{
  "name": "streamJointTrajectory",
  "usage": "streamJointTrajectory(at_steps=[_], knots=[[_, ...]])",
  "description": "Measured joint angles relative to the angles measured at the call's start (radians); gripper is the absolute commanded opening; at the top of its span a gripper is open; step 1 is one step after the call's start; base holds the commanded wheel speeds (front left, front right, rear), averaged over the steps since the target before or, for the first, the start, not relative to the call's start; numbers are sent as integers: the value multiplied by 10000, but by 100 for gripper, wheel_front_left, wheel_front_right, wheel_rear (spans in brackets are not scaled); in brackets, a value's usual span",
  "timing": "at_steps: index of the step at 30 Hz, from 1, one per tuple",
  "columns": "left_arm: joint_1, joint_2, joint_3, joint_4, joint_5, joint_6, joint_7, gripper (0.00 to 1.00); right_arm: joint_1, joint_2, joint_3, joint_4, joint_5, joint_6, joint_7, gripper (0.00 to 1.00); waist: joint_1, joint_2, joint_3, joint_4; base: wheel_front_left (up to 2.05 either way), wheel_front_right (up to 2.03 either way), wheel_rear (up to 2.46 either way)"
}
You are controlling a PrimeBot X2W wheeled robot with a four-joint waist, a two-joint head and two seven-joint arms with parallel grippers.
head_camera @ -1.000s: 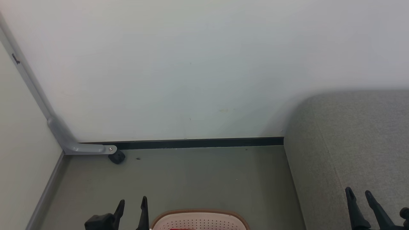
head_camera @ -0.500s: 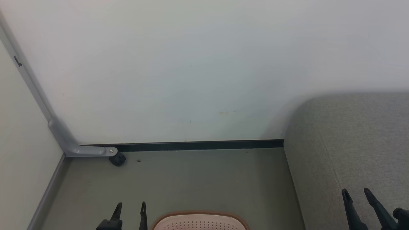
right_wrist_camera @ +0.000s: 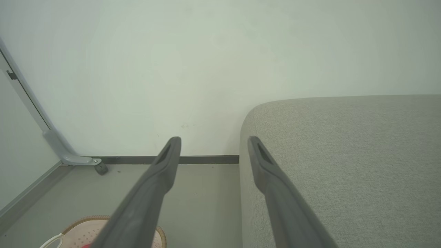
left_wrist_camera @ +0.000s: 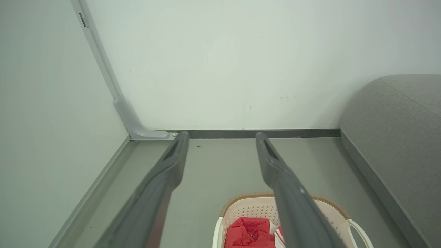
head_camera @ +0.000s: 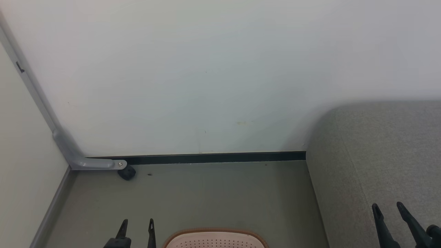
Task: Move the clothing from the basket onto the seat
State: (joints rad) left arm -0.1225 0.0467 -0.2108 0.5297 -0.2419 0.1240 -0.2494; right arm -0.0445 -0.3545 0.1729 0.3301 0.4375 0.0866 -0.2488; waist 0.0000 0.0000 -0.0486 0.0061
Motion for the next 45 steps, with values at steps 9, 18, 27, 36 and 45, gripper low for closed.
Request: streamJointTrajectory(at_steps=[9, 18, 27, 36, 45], knots=[[-28, -4, -21, 79, -52, 0, 0, 100, 63, 50, -142, -8, -71, 2, -2, 100, 0, 0, 11, -2, 0, 0, 0], [-29, -10, -366, 113, -468, 0, 0, 100, 121, 82, -286, -59, -163, 13, -2, 100, -1, 0, 35, 0, 0, 0, 0], [-57, -10, -1024, 529, -974, 0, 0, 100, 118, 8, -506, -372, -174, 27, -4, 100, 0, 0, 222, -10, 0, 0, 0], [-459, -12, -2422, 1068, -2034, 0, 2, 100, 96, -261, -717, -965, -201, 128, -4, 100, 0, 0, 675, -29, 0, 0, 0], [-1231, -6, -3881, 1375, -3264, 0, 2, 100, -173, -865, -1083, -1962, -219, 284, -6, 100, 0, 0, 1572, -86, 0, 0, 0]])
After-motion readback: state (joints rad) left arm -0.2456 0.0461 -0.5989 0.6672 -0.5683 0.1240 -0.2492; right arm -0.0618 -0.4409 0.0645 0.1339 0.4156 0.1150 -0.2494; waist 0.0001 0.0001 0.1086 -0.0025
